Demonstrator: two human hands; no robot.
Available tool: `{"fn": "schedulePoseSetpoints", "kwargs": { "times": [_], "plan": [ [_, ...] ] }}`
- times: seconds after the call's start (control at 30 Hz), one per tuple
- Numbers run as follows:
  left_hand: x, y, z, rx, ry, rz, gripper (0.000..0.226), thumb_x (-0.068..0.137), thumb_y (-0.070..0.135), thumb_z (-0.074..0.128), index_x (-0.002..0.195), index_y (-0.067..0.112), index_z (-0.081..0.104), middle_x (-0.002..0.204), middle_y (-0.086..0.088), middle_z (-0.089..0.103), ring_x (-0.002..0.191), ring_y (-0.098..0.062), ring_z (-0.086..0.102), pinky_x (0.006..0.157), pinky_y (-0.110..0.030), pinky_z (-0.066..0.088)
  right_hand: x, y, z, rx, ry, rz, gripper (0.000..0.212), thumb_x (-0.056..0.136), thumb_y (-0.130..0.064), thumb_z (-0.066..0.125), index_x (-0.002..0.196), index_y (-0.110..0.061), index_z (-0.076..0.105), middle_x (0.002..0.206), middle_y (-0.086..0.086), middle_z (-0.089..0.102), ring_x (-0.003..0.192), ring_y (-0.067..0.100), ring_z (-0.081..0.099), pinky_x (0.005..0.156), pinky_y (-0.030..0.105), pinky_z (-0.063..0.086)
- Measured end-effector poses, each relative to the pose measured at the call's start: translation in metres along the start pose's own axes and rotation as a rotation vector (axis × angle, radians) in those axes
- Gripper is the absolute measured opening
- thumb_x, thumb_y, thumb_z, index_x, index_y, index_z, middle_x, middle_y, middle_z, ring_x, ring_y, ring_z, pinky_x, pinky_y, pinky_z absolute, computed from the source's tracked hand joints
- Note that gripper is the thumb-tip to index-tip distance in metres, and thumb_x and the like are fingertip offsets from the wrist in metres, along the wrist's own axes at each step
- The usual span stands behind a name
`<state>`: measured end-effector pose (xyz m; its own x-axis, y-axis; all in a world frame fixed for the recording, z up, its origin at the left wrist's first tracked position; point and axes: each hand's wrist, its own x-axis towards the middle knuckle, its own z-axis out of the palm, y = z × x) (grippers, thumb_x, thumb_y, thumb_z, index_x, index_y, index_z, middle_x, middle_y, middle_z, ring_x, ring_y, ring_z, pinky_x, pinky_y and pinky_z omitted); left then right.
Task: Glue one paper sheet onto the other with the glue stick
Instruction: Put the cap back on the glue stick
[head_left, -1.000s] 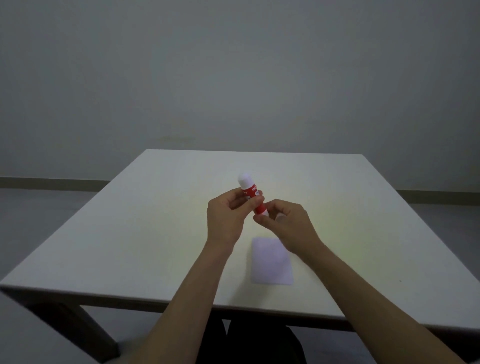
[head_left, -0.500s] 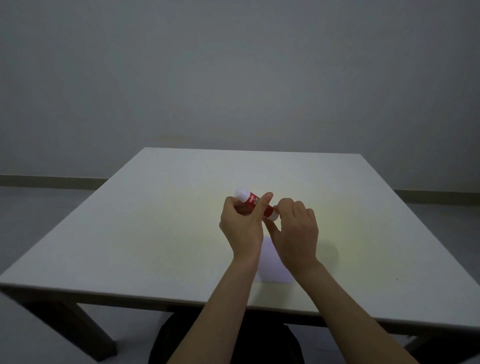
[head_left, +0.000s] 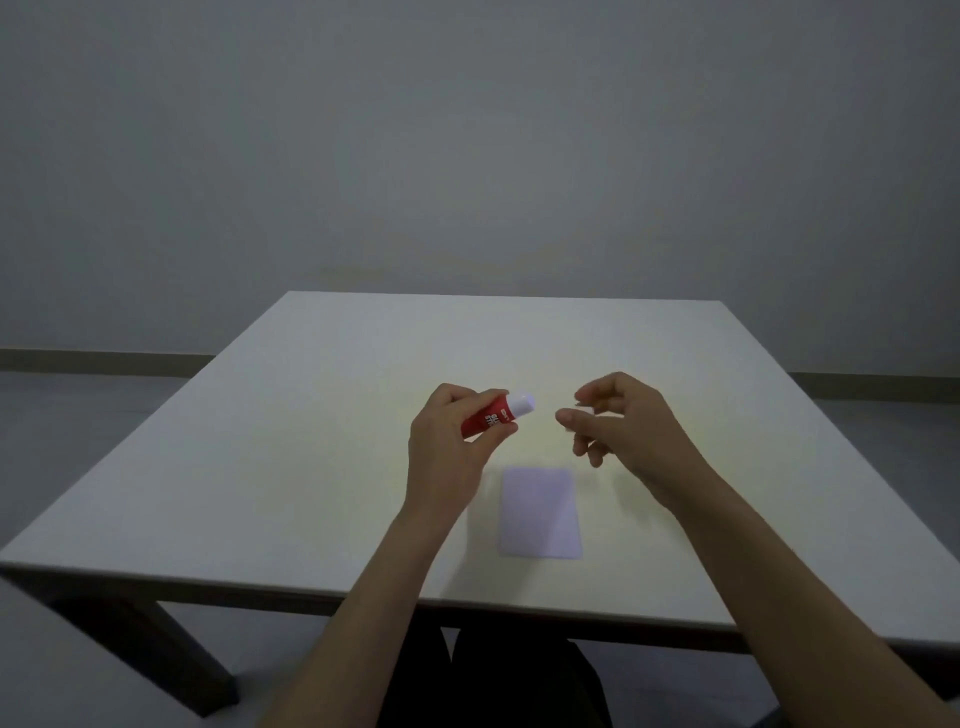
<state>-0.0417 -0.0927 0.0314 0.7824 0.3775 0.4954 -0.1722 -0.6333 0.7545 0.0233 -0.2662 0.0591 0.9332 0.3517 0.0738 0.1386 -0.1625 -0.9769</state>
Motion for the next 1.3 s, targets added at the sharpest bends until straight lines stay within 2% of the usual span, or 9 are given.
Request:
{"fn": "schedulePoseSetpoints", "kwargs": {
  "times": [0.3, 0.53, 0.67, 0.8, 0.87, 0.97, 1.03, 1.17, 1.3],
  "plan": [
    [-0.004, 0.005, 0.004, 0.088, -0.064, 0.016, 0.038, 0.071, 0.023, 0.078, 0.109, 0.021, 0.071, 0.086, 0.009, 0.056, 0.075, -0.009, 0.055, 0.067, -0.019, 0.046, -0.003, -0.007, 0.001, -0.023, -0.094, -0.131, 0.02, 0.08, -0.003, 0.068, 0.096, -0.014, 0.069, 0.077, 0.01, 0.074, 0.066, 0.017, 0.072, 0.07, 0.019, 0.058],
    [-0.006, 0.006, 0.003, 0.108, -0.101, 0.03, 0.037, 0.07, 0.023, 0.079, 0.106, 0.021, 0.072, 0.088, 0.006, 0.061, 0.074, -0.012, 0.058, 0.068, -0.025, 0.049, -0.005, -0.006, 0.003, -0.086, -0.129, -0.207, 0.024, 0.081, 0.001, 0.065, 0.1, -0.014, 0.069, 0.084, 0.006, 0.073, 0.069, 0.015, 0.073, 0.07, 0.019, 0.058],
    [-0.008, 0.011, 0.002, 0.182, -0.106, 0.089, 0.032, 0.069, 0.028, 0.079, 0.1, 0.02, 0.073, 0.087, 0.006, 0.065, 0.07, -0.009, 0.054, 0.06, -0.015, 0.04, -0.005, -0.005, 0.009, -0.232, -0.102, -0.238, 0.006, 0.084, -0.014, 0.066, 0.086, -0.012, 0.071, 0.058, -0.004, 0.068, 0.047, 0.004, 0.062, 0.054, 0.009, 0.049],
    [-0.01, 0.017, 0.003, 0.244, -0.107, 0.114, 0.03, 0.068, 0.033, 0.078, 0.097, 0.026, 0.074, 0.087, 0.009, 0.067, 0.068, -0.006, 0.052, 0.056, -0.011, 0.033, -0.005, -0.003, 0.019, -0.625, 0.106, -0.192, 0.055, 0.092, -0.05, 0.039, 0.046, -0.022, 0.051, 0.038, -0.006, 0.049, 0.04, 0.009, 0.045, 0.047, 0.018, 0.034],
    [-0.01, 0.019, 0.003, 0.256, -0.101, 0.106, 0.029, 0.068, 0.035, 0.078, 0.096, 0.026, 0.074, 0.087, 0.009, 0.068, 0.068, -0.007, 0.052, 0.055, -0.011, 0.033, -0.006, -0.003, 0.017, -0.67, 0.129, -0.231, 0.056, 0.09, -0.056, 0.032, 0.056, -0.018, 0.055, 0.048, -0.007, 0.047, 0.046, 0.01, 0.043, 0.048, 0.025, 0.033],
    [-0.007, 0.018, 0.001, 0.251, -0.069, 0.07, 0.029, 0.068, 0.036, 0.078, 0.094, 0.024, 0.073, 0.087, 0.008, 0.068, 0.07, -0.01, 0.056, 0.057, -0.016, 0.038, -0.004, -0.005, 0.008, -0.499, -0.066, -0.348, 0.016, 0.089, -0.039, 0.054, 0.103, -0.031, 0.058, 0.073, -0.012, 0.054, 0.054, 0.005, 0.049, 0.053, 0.015, 0.039],
    [-0.007, 0.018, 0.001, 0.255, -0.067, 0.054, 0.027, 0.067, 0.034, 0.079, 0.09, 0.023, 0.072, 0.087, 0.008, 0.067, 0.072, -0.012, 0.059, 0.058, -0.02, 0.041, -0.004, -0.003, 0.01, -0.489, -0.087, -0.367, 0.004, 0.088, -0.032, 0.058, 0.086, -0.03, 0.055, 0.066, -0.01, 0.053, 0.053, 0.006, 0.048, 0.051, 0.016, 0.037],
    [-0.017, 0.017, 0.008, 0.256, -0.09, 0.027, 0.025, 0.066, 0.033, 0.08, 0.085, 0.022, 0.067, 0.088, 0.009, 0.065, 0.074, -0.012, 0.062, 0.062, -0.023, 0.045, 0.0, 0.0, 0.021, -0.815, 0.14, -0.291, 0.056, 0.086, -0.062, 0.037, 0.049, -0.02, 0.031, 0.046, -0.003, 0.032, 0.047, 0.015, 0.029, 0.046, 0.027, 0.022],
    [-0.015, 0.012, 0.008, 0.23, -0.071, -0.048, 0.027, 0.067, 0.034, 0.078, 0.083, 0.021, 0.061, 0.089, 0.009, 0.063, 0.075, -0.015, 0.064, 0.069, -0.035, 0.05, -0.006, -0.004, 0.02, -0.58, -0.128, -0.374, 0.017, 0.087, -0.042, 0.056, 0.096, -0.028, 0.054, 0.069, -0.014, 0.051, 0.057, 0.009, 0.049, 0.055, 0.024, 0.037]
  ]
}}
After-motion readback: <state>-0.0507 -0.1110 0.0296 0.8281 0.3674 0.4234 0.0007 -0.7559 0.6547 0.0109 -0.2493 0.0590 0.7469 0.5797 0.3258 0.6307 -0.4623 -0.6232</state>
